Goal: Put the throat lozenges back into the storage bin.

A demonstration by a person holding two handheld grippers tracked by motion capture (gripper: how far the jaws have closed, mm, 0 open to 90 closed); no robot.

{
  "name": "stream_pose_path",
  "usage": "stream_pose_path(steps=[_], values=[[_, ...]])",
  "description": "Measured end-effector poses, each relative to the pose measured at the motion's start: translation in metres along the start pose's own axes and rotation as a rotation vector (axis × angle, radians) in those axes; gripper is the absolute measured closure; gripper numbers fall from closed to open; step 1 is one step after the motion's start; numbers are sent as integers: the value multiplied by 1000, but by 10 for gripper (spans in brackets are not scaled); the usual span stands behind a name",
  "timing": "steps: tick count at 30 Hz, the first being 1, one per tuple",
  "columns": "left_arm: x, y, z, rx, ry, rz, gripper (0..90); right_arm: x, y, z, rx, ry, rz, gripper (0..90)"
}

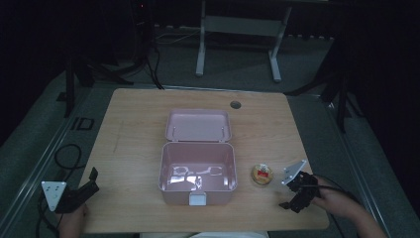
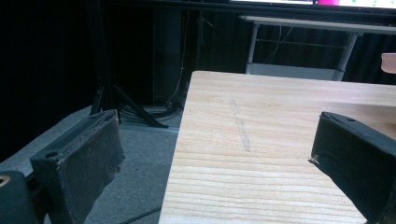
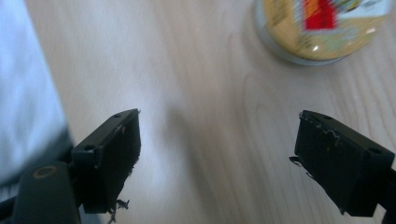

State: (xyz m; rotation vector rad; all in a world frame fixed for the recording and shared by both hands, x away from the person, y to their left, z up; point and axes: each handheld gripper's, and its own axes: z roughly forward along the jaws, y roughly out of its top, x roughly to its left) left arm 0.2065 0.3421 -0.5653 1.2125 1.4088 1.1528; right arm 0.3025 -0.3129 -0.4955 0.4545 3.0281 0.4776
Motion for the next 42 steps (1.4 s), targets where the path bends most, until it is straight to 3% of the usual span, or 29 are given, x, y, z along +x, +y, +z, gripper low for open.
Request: stream_pose_path(steps=[1,7,10,13,16,23,30,36,42], values=[[0,0,0,0,-1,-1,25,2,6,-2,66,7,-17,142],[0,0,0,3,-2,1,25,10,35,-3,315,45,-152,143],[1,0,0,1,-3,-3,25,12,50,-5,355,68,-174,145],[1,0,0,1,-4,-3,25,15,61,-8,361,86,-195,148],[1,0,0,0,-4,-5,25,13,68,-13,333,80,-201,148],[1,0,0,2,-6,-3,25,7,78,-17,342,75,-208,148],[1,0,0,2,-7,-4,25,-2,89,-25,306,73,-216,143],[1,0,0,1,-8,-6,25,-13,100,-34,296,27,-244,146],[1,0,0,2,-11,-9,25,-29,112,-39,277,4,-224,149]])
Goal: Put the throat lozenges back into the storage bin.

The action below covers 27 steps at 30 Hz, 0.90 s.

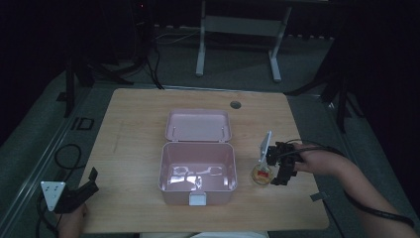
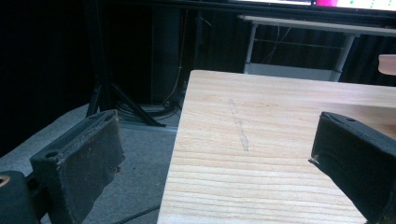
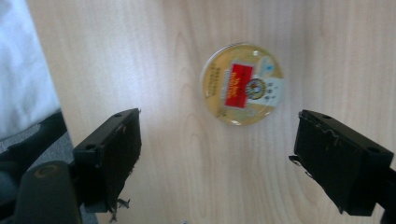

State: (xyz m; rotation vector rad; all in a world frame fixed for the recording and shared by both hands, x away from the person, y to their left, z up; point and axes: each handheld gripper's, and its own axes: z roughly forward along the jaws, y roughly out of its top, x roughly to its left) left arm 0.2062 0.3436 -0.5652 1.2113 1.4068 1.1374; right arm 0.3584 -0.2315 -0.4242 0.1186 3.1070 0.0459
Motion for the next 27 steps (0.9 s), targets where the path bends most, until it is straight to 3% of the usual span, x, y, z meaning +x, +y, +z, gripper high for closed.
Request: stream_pose_path(steps=[11,18,26,27], values=[[0,0,0,0,-4,1,25,-19,10,6,57,9,5,136],[0,0,0,0,-8,1,25,-24,17,13,47,19,6,137],[0,0,0,0,-9,2,25,-33,19,37,50,27,18,136],[0,0,0,1,-8,0,25,-36,19,50,49,36,31,136]])
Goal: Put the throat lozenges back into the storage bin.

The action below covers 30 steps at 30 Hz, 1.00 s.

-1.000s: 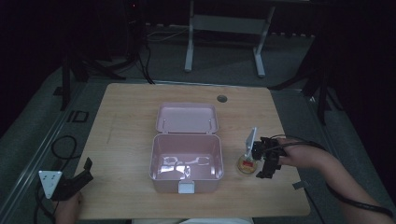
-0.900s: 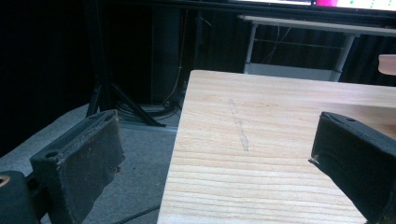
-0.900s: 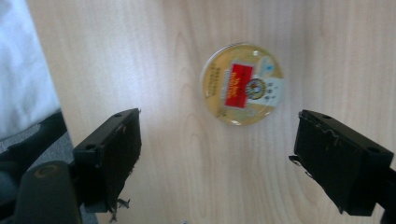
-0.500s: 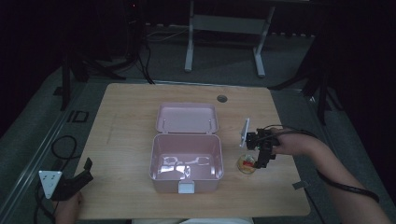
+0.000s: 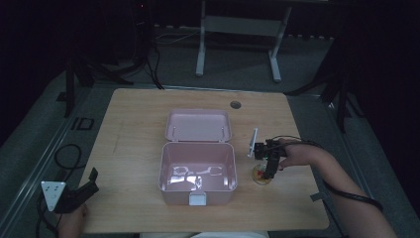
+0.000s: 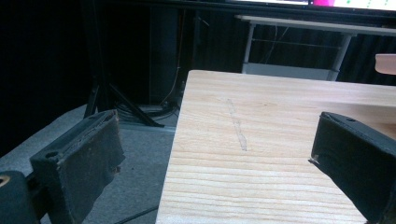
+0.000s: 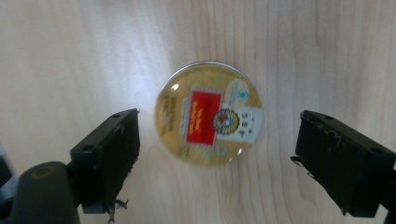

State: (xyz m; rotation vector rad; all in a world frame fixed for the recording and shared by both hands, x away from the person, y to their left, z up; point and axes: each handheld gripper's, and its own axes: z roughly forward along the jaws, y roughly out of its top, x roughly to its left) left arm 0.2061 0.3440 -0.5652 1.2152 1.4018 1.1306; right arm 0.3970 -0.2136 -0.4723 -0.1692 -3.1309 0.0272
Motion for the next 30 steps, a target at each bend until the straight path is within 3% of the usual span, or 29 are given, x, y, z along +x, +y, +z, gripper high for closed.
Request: stream_pose_path(steps=[9,12,17,21,24,25,26,27,28,29,30], values=[[0,0,0,-1,-2,3,25,-4,-1,32,39,37,8,144],[0,0,0,0,0,3,25,-2,0,41,63,50,-18,192],[0,0,0,0,0,2,25,-1,2,43,78,48,-26,199],[0,0,0,0,-1,2,25,-1,2,34,94,50,-29,200],[0,0,0,1,1,1,25,-2,0,13,85,54,-14,201],[0,0,0,1,1,1,25,-2,0,13,85,54,-14,201],[0,0,0,1,0,1,25,-1,0,0,92,49,-5,201],[0,0,0,1,1,1,25,-1,0,0,92,49,-5,201],[0,0,0,1,0,1,25,0,0,-14,93,38,-2,201],[0,0,0,1,0,0,25,0,0,-14,93,38,-2,201],[0,0,0,2,0,0,25,2,0,-30,81,20,2,201]])
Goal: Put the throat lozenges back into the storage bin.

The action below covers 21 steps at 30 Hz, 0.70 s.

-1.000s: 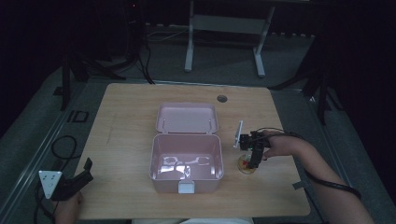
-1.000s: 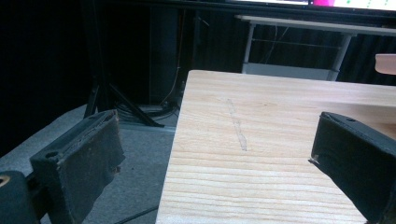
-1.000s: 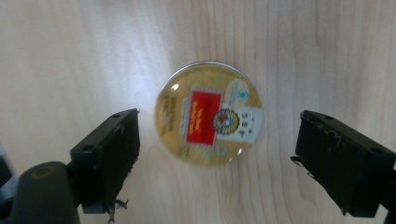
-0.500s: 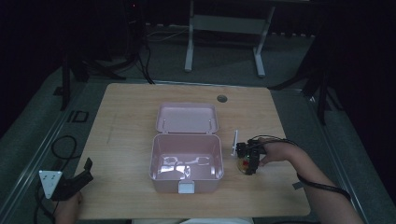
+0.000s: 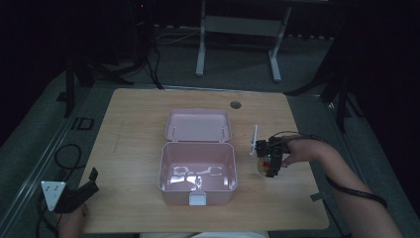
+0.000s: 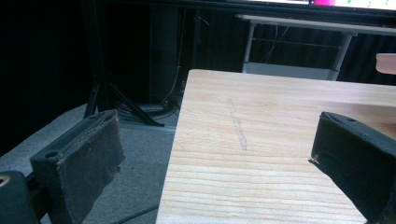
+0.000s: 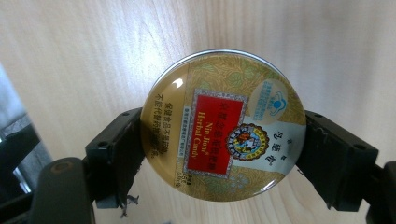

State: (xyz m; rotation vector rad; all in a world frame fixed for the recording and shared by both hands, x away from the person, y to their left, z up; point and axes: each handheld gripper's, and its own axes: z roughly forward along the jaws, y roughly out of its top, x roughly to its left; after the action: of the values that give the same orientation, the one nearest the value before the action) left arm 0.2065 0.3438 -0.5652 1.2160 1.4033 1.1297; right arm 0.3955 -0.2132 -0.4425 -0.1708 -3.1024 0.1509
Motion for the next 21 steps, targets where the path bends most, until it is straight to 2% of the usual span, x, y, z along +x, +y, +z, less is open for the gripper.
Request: stream_pose_path(steps=[1,2,3,5,8,10,15,21], values=[[0,0,0,0,0,0,25,0,0,0,0,0,0,201],[0,0,0,0,0,0,25,1,-1,-14,-18,14,18,201],[0,0,0,0,1,0,25,1,-1,-14,-18,14,18,201],[0,0,0,0,2,0,25,1,-1,-28,-16,20,49,201],[0,0,0,0,2,0,25,5,0,-48,10,-24,37,201],[0,0,0,0,1,0,25,6,0,-57,6,-30,38,201],[0,0,0,1,1,-1,25,11,0,-70,16,-33,40,201],[0,0,0,1,2,-1,25,16,5,-75,23,-23,38,201]])
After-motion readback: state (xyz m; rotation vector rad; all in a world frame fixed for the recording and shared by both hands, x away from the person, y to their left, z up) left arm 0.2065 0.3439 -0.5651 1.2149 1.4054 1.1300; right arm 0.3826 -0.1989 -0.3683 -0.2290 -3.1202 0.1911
